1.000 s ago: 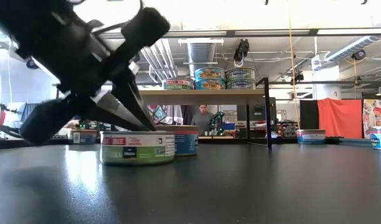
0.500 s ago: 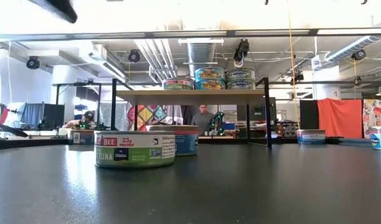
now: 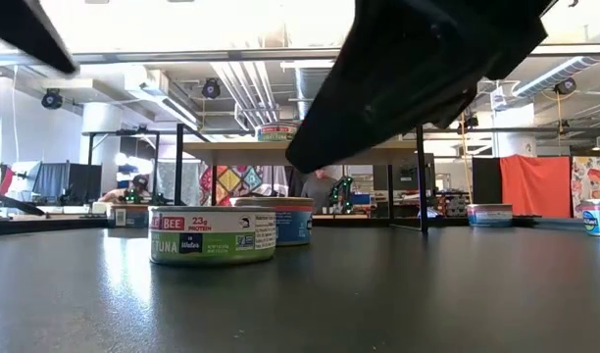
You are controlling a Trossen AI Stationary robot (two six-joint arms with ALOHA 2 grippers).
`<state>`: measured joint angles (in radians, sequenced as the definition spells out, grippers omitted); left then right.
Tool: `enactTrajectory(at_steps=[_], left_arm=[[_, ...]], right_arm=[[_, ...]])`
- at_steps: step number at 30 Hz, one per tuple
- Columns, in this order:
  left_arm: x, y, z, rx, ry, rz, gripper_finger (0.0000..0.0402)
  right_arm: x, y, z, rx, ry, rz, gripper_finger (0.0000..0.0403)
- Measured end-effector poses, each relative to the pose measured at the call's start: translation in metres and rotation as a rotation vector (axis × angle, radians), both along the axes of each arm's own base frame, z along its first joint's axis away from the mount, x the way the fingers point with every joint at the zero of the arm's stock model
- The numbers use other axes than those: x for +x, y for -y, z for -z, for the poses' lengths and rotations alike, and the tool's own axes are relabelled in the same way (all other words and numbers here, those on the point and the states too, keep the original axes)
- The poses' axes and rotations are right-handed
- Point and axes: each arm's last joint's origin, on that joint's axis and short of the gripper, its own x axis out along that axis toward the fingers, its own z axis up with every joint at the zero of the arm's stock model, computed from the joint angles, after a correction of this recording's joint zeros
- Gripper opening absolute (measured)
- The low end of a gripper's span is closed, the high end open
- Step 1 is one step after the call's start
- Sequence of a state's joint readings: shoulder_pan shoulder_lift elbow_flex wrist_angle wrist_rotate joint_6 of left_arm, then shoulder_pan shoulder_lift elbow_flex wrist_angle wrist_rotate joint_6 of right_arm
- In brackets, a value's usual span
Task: Stack canned seafood by type on shelf
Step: Stack the white green tuna can on top of the white green tuna can on the shelf
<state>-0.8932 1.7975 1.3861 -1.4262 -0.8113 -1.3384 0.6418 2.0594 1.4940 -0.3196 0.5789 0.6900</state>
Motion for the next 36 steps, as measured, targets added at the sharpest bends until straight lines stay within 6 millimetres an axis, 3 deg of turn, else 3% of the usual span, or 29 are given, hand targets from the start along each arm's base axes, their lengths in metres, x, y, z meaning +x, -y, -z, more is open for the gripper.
enactTrajectory(at_steps=[4, 8, 12, 16, 26, 30, 36], left_arm=[[-0.006, -0.02, 0.026, -0.052, 0.014, -0.025, 0.0025], [0.003, -0.039, 0.051, -0.164, 0.028, 0.026, 0.0059], [0.015, -0.051, 0.066, -0.3, -0.015, 0.171, 0.0115], [0.02, -0.062, 0.077, -0.395, -0.056, 0.301, 0.0182], [0.032, -0.078, 0.106, -0.409, 0.009, 0.551, 0.0331], [0.037, -0.08, 0.117, -0.358, 0.089, 0.669, 0.0357], [0.038, -0.093, 0.127, -0.345, 0.107, 0.66, 0.0369]], right_arm=[[0.002, 0.006, 0.005, -0.02, 0.003, -0.026, 0.0012], [0.01, 0.02, 0.017, -0.037, -0.02, 0.008, 0.0012], [0.021, 0.032, 0.03, -0.056, -0.039, 0.021, 0.0012], [0.026, 0.037, 0.029, -0.04, -0.032, 0.002, 0.0012], [0.029, 0.043, 0.03, -0.055, -0.045, 0.004, 0.0012], [0.031, 0.047, 0.03, -0.053, -0.046, 0.014, 0.0012], [0.034, 0.054, 0.031, -0.006, -0.068, 0.004, 0.0012]])
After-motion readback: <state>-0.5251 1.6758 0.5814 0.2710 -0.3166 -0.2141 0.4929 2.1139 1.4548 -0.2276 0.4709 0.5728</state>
